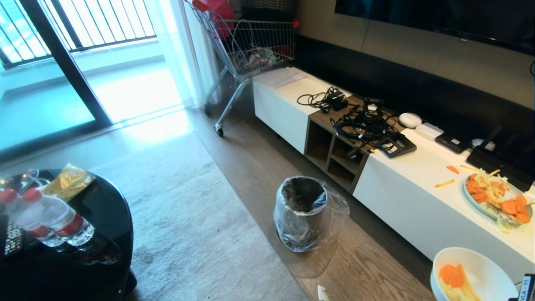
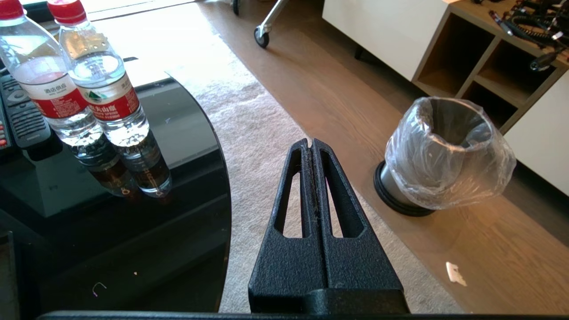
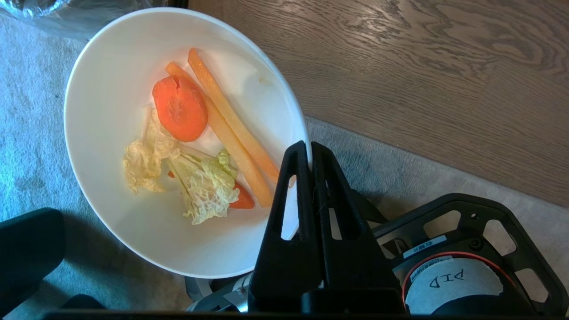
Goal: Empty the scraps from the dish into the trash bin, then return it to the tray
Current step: Move the bowl over the trash can
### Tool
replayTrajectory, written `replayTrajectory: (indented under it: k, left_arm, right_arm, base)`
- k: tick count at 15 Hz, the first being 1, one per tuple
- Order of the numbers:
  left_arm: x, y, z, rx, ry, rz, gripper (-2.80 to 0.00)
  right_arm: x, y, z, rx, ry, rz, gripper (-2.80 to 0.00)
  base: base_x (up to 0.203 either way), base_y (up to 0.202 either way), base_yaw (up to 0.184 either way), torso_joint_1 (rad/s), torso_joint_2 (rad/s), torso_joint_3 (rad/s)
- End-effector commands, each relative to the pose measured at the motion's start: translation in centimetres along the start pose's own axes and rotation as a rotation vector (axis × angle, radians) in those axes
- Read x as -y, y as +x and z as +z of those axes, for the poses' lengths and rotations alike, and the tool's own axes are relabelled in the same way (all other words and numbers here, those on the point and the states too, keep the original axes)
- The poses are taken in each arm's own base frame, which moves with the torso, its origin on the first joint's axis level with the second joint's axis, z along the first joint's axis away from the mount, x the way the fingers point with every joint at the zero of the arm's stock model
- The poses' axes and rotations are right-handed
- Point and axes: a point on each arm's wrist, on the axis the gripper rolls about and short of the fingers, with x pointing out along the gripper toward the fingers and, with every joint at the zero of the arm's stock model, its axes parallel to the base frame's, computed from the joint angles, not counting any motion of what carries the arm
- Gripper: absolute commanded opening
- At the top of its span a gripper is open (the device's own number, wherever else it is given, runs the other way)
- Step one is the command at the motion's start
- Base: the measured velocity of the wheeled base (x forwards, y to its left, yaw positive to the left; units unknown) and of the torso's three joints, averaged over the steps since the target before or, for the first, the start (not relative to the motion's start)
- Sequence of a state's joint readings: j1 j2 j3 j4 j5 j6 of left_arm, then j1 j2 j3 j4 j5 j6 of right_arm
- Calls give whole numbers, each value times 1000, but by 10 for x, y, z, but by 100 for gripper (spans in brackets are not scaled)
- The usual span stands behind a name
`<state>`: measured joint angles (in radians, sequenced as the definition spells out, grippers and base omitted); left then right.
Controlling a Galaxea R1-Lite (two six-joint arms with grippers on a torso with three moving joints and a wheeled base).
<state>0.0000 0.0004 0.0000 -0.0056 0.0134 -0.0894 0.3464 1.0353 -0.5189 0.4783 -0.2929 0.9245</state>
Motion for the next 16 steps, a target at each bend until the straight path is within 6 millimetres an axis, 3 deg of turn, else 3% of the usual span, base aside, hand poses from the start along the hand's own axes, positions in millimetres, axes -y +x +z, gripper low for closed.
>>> replayTrajectory:
  k: [1,16]
  left_arm:
    - [0,0,0,1,-1,0,-280]
    - [0,0,0,1,-1,0,-280]
  right_arm:
    - [0,0,0,2,5,0,-280]
    - [-24,-7,22,216,-139,162,-280]
  base:
    - [0,0,0,2,2,-193]
    - [0,0,0,1,2,-198]
